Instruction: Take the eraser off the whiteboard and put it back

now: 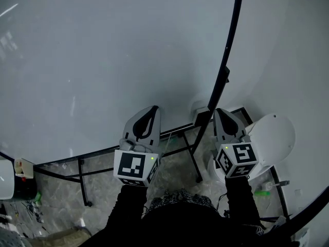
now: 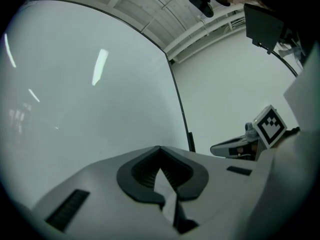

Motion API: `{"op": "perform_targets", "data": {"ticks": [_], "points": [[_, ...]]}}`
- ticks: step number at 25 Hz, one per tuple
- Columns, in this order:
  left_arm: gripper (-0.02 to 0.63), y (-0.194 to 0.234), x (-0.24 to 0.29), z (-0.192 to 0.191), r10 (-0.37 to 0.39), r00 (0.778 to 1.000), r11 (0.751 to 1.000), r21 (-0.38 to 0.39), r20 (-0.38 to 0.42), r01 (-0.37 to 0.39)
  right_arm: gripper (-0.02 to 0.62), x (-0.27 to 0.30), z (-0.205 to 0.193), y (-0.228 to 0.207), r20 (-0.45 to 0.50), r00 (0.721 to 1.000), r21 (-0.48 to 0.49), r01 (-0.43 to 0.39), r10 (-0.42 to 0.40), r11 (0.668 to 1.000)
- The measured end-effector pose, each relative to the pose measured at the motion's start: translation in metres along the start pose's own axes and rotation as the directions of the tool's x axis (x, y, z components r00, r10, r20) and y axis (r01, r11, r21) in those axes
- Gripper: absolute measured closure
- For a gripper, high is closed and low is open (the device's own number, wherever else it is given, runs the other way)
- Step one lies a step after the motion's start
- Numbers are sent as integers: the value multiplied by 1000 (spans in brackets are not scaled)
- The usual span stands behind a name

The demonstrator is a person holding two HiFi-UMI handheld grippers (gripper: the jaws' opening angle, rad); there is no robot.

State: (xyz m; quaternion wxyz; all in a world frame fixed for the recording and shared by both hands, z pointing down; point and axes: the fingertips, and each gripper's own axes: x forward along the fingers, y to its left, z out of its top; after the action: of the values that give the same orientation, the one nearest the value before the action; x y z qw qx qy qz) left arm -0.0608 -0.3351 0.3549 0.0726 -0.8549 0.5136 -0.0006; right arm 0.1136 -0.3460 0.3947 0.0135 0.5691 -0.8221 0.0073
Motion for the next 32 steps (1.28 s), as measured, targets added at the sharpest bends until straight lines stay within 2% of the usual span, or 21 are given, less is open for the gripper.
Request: {"op": "perform_targets", "data": {"ticks": [16,32], "points": [[601,-10,9,-17,-32,999,999,-24,-25,32,586,-11,8,-1,15,1000,1,12,-12,1000],[601,-5,9,-12,-29,999,999,-19,-20,28,586,-4,8,6,-5,1000,-13,-6,6,1000]]}}
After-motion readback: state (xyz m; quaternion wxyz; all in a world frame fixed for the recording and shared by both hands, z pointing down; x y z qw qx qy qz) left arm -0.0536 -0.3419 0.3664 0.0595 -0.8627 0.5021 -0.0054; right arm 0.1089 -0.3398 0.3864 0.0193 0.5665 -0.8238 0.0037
